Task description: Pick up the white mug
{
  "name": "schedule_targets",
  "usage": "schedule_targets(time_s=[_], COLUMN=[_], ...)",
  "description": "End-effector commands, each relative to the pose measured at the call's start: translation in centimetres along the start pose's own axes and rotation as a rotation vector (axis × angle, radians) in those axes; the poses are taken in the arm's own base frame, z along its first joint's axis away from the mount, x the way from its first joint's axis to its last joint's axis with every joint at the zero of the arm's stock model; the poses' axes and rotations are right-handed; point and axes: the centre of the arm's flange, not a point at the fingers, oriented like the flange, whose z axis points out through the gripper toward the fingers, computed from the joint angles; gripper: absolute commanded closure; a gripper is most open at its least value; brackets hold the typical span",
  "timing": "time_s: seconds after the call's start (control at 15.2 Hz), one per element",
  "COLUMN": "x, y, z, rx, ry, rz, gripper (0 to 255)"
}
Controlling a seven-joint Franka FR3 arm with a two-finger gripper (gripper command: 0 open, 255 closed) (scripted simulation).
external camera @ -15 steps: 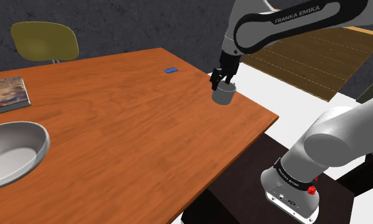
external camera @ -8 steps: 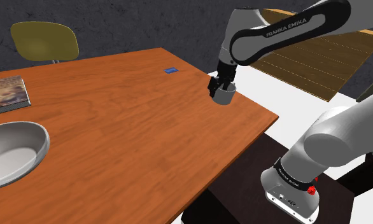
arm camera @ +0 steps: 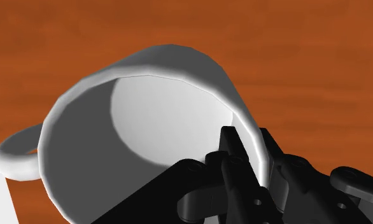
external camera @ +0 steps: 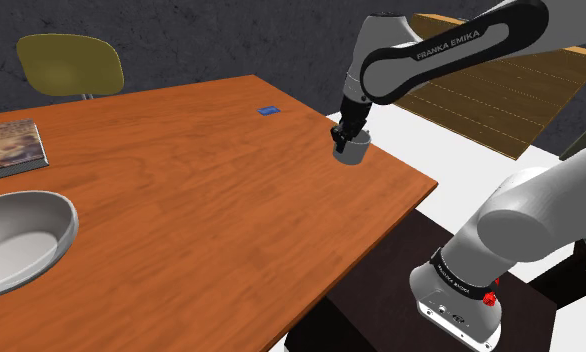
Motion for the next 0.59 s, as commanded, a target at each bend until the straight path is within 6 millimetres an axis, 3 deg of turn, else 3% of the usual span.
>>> schedule_targets(time_s=[0.0,0.13,0.53], x=[0.0,0.0,0.2], y=[0.0,0.0,0.1], z=[0.0,0.0,-3.2], rx=[0.0,0.0,0.0], ry=[0.0,0.0,0.0], rz=[0.0,0.0,0.0], gripper=[255,255,255])
